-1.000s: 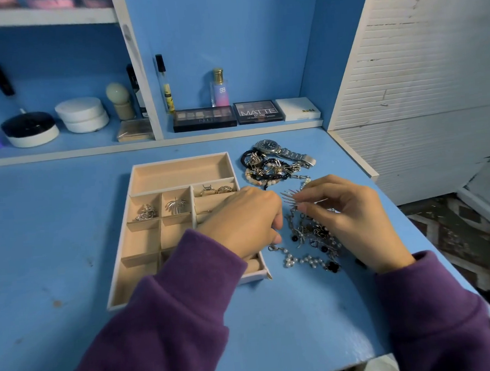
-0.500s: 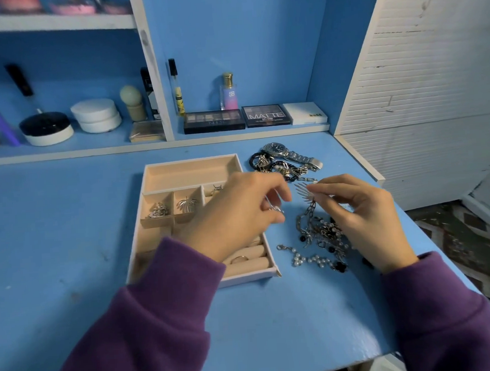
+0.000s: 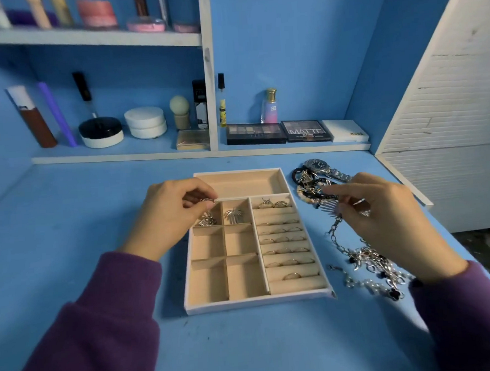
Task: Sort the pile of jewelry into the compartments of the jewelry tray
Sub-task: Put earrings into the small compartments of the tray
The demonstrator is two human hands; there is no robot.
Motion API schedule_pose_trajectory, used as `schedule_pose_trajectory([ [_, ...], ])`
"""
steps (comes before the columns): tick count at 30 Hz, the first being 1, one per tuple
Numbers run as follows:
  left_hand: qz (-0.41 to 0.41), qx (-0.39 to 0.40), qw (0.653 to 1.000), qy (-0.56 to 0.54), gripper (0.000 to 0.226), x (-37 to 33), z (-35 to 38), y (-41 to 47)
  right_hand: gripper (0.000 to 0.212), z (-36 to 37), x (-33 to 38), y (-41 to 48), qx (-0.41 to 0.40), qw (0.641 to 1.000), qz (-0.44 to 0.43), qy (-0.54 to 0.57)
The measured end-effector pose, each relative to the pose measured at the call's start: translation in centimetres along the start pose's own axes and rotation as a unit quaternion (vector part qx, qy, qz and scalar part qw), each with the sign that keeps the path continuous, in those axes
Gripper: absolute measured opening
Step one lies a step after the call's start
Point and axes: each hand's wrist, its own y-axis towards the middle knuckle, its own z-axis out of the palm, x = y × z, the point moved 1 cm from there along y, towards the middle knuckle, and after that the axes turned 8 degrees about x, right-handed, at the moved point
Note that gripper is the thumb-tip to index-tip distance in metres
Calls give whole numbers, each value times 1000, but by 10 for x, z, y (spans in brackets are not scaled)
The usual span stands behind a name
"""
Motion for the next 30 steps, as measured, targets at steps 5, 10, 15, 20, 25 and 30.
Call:
schedule_pose_trajectory([
  [5, 27, 12, 998, 53, 18, -3, 1, -2, 23, -3, -4, -1, 18, 999, 27, -10],
  [10, 22, 15, 996, 91, 14, 5, 1, -2, 11, -3, -5, -2, -26, 999, 37, 12],
  [15, 12, 27, 993, 114, 11, 4, 3, -4, 11, 4, -9, -3, -84, 996, 30, 32],
  [20, 7, 28, 992, 124, 12, 5, 3, -4, 8, 3, 7, 4, -74, 990, 37, 118],
  [25, 2, 34, 993, 112, 17, 5, 5, -6, 7, 15, 40, 33, 39, 993, 7, 114],
  [30, 12, 48, 990, 132, 26, 9, 3, -5, 18, 43, 62, 65, 155, 987, -29, 16],
])
